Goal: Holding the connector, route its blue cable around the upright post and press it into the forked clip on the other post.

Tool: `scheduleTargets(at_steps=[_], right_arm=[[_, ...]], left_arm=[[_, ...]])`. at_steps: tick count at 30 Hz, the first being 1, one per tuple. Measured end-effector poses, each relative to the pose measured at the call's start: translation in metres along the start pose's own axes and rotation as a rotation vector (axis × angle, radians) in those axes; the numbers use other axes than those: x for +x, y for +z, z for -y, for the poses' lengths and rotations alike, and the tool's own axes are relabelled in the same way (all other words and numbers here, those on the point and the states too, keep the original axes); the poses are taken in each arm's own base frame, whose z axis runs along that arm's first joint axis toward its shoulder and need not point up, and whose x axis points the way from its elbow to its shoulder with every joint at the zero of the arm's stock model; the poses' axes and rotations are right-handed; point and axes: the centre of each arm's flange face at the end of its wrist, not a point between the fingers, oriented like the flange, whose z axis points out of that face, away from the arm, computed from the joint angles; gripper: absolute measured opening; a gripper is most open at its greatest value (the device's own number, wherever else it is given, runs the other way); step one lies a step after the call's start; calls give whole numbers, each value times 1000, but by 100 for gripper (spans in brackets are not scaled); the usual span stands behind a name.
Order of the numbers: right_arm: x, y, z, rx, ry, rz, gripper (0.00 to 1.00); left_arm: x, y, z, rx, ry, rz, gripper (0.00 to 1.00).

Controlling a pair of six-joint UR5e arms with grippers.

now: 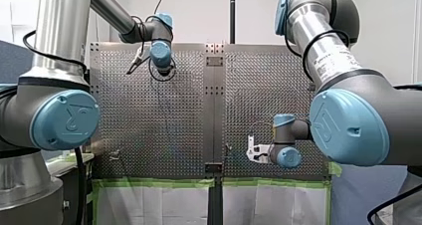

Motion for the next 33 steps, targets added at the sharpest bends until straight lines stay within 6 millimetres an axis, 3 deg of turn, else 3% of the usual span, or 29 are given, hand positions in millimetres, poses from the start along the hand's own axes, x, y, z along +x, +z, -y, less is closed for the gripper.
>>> scheduleTargets(at_steps=[21,33], right_arm=[[0,0,0,0,-2,0,0],[0,0,0,0,-2,0,0]], left_arm=[[27,45,-15,-105,16,-35,100],[27,58,-23,-87,46,1,100]])
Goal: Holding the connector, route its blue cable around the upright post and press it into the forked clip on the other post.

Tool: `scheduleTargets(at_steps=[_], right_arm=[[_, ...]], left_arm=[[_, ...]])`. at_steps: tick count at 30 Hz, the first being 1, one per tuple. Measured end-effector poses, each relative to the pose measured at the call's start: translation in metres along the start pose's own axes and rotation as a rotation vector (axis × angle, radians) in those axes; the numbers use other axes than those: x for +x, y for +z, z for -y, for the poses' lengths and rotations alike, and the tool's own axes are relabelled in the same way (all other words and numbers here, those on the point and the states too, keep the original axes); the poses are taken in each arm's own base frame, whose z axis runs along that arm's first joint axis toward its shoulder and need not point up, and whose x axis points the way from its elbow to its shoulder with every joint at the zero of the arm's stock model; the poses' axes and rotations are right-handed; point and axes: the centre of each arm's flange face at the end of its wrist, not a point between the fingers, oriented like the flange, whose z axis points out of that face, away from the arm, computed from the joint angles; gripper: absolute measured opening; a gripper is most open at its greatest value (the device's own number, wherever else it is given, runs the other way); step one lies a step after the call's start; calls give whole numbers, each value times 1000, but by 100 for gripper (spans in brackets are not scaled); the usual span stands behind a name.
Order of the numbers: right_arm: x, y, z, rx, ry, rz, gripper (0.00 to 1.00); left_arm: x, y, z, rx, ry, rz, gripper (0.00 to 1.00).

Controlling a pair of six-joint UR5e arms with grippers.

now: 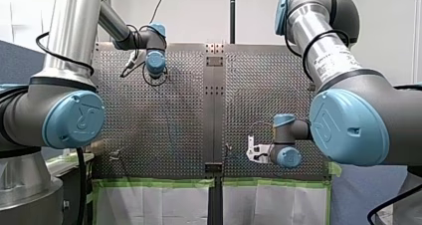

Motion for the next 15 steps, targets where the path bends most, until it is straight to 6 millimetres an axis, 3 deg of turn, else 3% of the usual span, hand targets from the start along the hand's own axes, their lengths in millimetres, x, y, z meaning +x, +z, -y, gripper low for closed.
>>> scheduleTargets(at_steps=[15], right_arm=[[0,0,0,0,0,-2,0]], left_arm=[[-8,-8,12,48,29,32,100]])
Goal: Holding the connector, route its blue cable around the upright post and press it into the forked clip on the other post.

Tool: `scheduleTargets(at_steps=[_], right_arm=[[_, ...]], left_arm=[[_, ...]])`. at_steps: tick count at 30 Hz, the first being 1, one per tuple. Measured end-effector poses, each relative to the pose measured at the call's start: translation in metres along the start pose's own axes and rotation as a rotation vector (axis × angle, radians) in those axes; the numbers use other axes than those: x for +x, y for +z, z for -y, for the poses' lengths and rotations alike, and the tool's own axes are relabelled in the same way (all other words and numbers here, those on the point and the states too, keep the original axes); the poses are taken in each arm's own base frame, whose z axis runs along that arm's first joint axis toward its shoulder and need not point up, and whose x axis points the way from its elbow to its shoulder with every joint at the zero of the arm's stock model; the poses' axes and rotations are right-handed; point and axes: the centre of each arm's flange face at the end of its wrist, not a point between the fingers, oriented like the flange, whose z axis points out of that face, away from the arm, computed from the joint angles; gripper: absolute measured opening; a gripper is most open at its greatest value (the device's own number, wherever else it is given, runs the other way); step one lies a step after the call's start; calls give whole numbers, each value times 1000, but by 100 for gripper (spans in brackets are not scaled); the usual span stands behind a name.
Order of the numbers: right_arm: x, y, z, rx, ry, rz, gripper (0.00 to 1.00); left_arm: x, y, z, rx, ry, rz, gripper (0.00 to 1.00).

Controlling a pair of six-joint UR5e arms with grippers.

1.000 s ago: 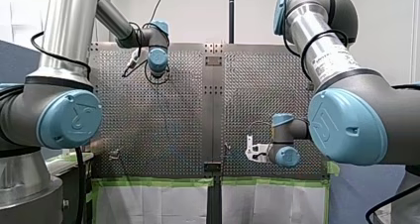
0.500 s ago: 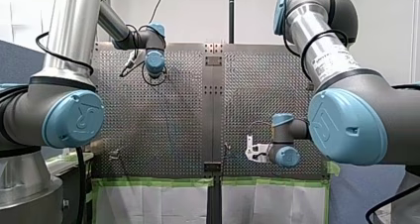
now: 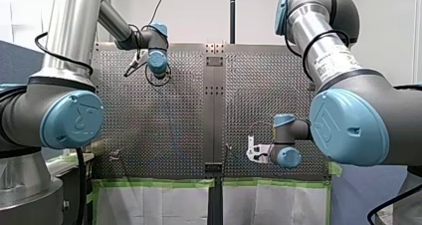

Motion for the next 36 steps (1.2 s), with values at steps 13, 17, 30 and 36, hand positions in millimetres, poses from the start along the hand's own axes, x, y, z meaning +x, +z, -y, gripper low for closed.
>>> scheduleTargets(at_steps=[13,17,30,36], right_arm=[[-1,0,0,0,0,0,0],[0,0,0,0,1,-2,0],[-1,1,0,0,5,-5,0],[-1,1,0,0,5,-6,0]], left_arm=[[-2,-3,3,3,10,4,100],[-1,-2,2,-9,12,-3,100],[14,7,12,-5,33,-29,100],[25,12,19,-1,32,-50,100]])
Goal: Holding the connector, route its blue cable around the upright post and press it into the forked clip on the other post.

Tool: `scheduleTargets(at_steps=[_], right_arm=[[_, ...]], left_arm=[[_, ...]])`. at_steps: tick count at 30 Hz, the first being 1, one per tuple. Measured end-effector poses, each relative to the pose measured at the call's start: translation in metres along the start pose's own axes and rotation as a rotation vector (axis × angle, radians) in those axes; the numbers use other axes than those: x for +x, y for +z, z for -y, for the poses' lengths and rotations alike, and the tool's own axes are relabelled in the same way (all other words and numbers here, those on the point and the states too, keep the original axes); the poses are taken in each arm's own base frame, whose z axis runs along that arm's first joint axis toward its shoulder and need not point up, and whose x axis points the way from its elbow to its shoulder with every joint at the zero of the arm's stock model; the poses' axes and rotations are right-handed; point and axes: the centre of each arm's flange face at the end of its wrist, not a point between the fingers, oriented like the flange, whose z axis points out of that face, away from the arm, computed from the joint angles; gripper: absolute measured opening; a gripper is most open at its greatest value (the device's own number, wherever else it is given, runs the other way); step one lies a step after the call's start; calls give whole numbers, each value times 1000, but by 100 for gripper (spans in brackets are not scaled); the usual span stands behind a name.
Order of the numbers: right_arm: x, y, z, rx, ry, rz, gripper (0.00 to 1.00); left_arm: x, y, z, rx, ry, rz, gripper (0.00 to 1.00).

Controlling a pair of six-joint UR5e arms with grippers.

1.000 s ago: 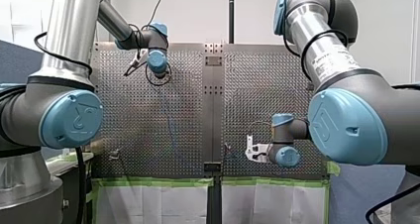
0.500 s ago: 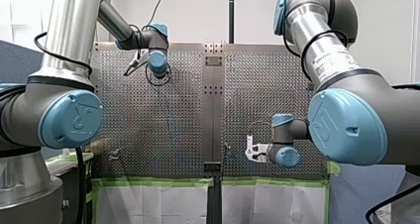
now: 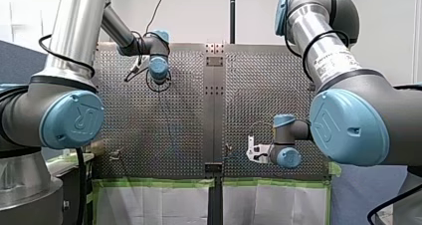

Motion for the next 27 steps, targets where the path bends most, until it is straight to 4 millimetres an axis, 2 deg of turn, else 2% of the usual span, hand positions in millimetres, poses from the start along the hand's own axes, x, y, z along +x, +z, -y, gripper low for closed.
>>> scheduleTargets(at_steps=[6,20,27], right_arm=[[0,0,0,0,0,1,0],[-1,0,1,2,0,1,0],[-1,-1,4,7,-1,2,0]], left_arm=[[19,3,22,20,15,-44,100],[53,-11,44,-2,-30,-83,100],[72,-10,68,8,-36,-84,100]])
